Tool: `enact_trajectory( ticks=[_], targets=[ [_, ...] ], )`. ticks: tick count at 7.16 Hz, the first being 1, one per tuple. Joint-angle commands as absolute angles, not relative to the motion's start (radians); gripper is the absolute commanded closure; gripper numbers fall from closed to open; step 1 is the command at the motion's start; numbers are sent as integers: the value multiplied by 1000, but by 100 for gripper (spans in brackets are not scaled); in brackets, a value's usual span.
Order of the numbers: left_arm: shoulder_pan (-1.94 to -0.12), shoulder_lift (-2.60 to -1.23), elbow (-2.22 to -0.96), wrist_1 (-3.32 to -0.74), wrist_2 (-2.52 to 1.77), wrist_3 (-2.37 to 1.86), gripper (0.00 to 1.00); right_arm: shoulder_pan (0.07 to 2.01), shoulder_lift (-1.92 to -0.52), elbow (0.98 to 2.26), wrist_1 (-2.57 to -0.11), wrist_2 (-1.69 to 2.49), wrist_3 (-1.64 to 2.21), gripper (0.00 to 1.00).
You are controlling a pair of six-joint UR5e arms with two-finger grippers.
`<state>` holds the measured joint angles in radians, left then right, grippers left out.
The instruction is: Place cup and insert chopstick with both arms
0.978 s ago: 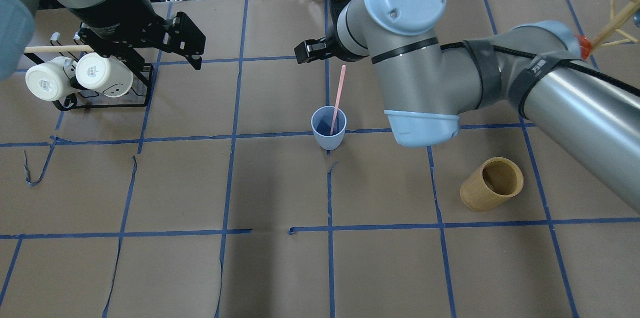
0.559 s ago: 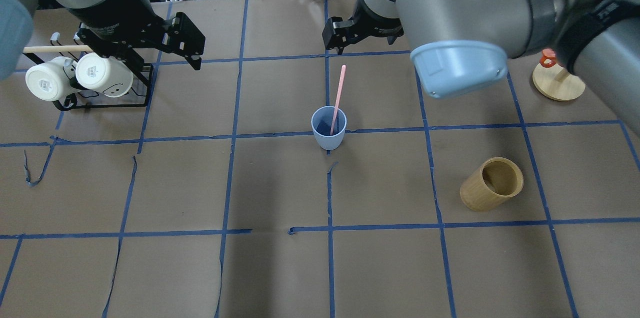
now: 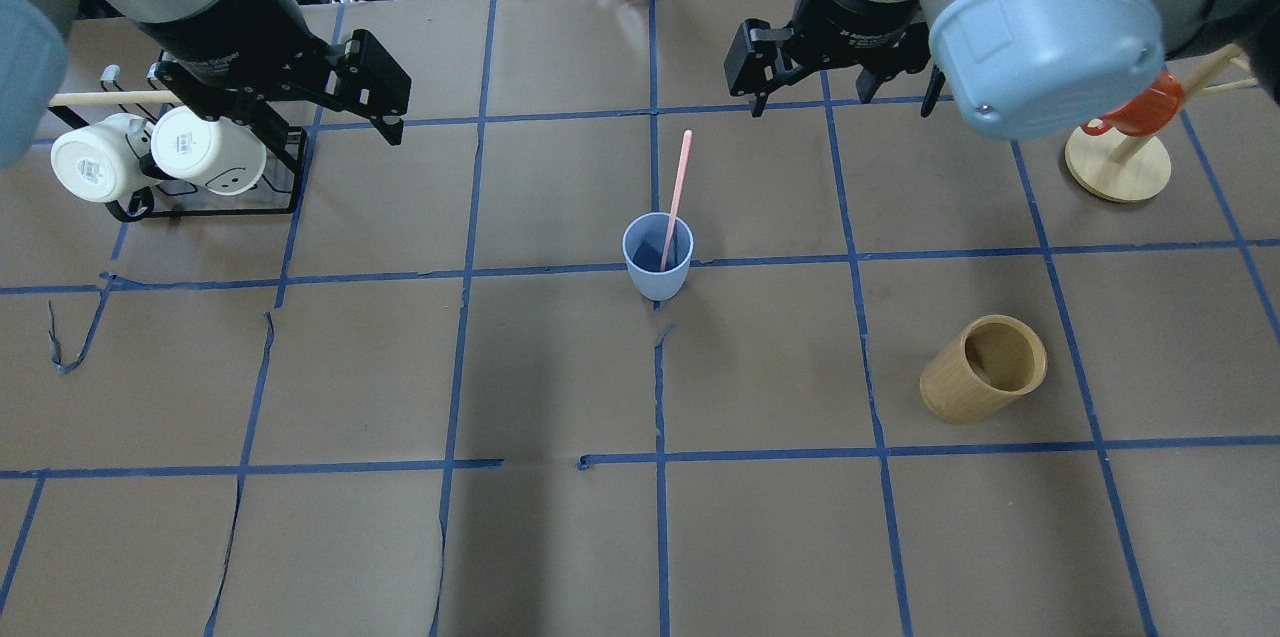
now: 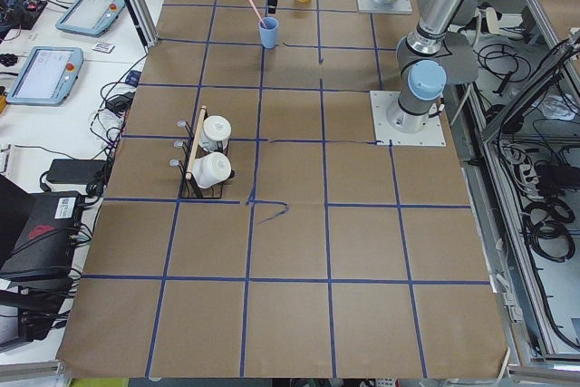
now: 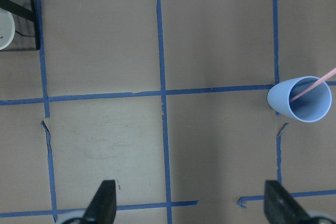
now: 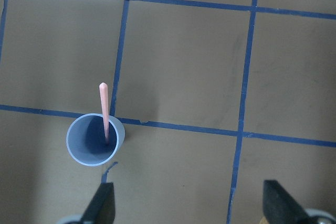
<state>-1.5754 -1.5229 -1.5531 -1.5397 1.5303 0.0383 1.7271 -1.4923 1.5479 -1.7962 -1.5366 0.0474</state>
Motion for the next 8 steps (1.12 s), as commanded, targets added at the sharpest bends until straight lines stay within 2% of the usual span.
enact_trajectory(
  ticks=[1, 4, 8],
  targets=[
    [-1575, -1520, -1555, -1540, 1529, 38, 0, 1703, -1515, 1528, -1647, -1549, 48, 0],
    [-1575, -1520, -1555, -1542, 1531, 38, 0, 1623, -1532, 1522, -1556, -1548, 45, 0],
    [-1575, -1520, -1555, -1540, 1529, 38, 0, 1615, -1537, 1523, -1555, -1563, -17, 0]
  ],
)
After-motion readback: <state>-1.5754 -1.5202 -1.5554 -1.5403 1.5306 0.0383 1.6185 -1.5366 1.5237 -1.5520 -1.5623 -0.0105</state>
